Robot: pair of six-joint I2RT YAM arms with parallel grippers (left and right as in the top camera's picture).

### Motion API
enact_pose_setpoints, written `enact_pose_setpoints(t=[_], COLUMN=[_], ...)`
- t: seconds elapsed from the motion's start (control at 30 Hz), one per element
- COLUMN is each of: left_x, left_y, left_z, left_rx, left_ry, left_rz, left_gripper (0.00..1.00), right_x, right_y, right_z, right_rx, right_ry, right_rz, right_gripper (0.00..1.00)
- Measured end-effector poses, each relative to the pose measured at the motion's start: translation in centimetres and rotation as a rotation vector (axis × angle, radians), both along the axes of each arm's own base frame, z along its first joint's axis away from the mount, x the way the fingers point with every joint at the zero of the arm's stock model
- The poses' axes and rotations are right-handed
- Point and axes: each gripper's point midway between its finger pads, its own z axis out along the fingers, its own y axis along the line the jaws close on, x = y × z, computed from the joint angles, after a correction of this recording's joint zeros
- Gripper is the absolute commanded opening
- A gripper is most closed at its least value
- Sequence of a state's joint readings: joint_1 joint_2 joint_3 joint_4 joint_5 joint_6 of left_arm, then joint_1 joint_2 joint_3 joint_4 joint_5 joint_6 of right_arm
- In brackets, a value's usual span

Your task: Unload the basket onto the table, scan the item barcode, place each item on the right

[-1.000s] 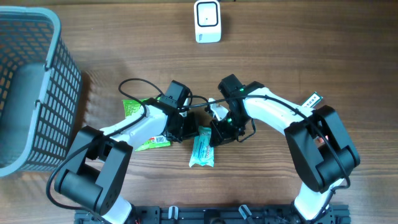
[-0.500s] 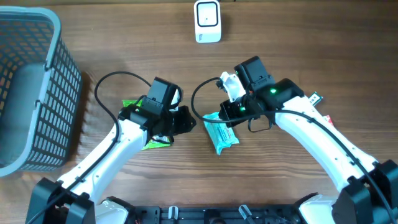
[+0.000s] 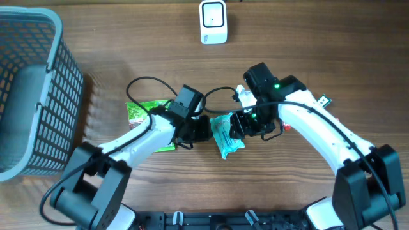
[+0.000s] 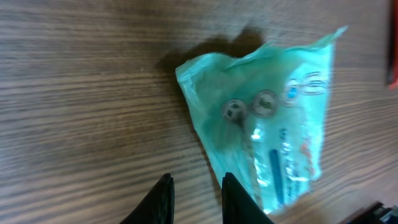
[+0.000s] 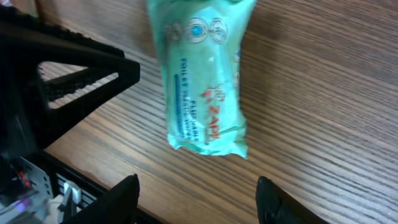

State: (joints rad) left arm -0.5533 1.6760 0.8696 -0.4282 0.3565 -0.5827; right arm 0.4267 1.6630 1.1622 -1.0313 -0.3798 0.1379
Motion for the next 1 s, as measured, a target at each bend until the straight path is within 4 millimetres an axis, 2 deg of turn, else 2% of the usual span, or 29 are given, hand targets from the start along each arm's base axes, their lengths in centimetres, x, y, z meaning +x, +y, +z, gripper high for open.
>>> enact_pose_setpoints(t=[0.17, 0.33, 0.37, 0.43, 0.57, 0.7, 0.77, 0.93, 1.0], left_x=[-0.3, -0.6, -1.1, -1.1, 2.4, 3.4, 3.5, 3.1, 3.1], left_y=[-0.2, 0.0, 0.3, 0.2, -2.0, -2.6, -2.5, -2.2, -2.4], left_z=[-1.6, -1.8, -1.8, -0.9, 2.7, 3.3, 2.6, -1.3, -1.5], left_rx=[0.018, 0.024, 0.039, 0.052, -0.025, -0.051, -0.038, 0.018, 0.015], left_ry=[0.029, 0.048, 0.079, 0.099, -0.027, -0.072, -0.065, 0.007, 0.009], left_rz=[-0.008, -0.006, -0.007, -0.008, -0.012, -0.015, -0.012, -0.011, -0.016], left_gripper=[0.21, 0.19, 0.19, 0.19, 0.18, 0.17, 0.17, 0.17, 0.18], right_x=[0.6, -1.4, -1.8, -2.2, -2.3, -2.0, -1.8, -1.6, -1.6], right_y=[-1.2, -0.9, -0.8, -0.6, -0.1, 0.3, 0.4, 0.5, 0.5], right_z=[-1.4, -4.3, -4.7, -5.4, -5.9, -5.8, -5.7, -5.6, -5.6], right_rx=[0.059, 0.176, 0.186, 0.212, 0.253, 0.279, 0.286, 0.292, 0.294], right_ry=[0.021, 0.076, 0.084, 0.079, 0.071, 0.057, 0.053, 0.049, 0.050], right_rz=[-0.026, -0.027, -0.028, -0.026, -0.033, -0.037, -0.039, -0.043, -0.046], right_gripper=[0.58, 0.59, 0.59, 0.59, 0.58, 0.57, 0.58, 0.57, 0.54])
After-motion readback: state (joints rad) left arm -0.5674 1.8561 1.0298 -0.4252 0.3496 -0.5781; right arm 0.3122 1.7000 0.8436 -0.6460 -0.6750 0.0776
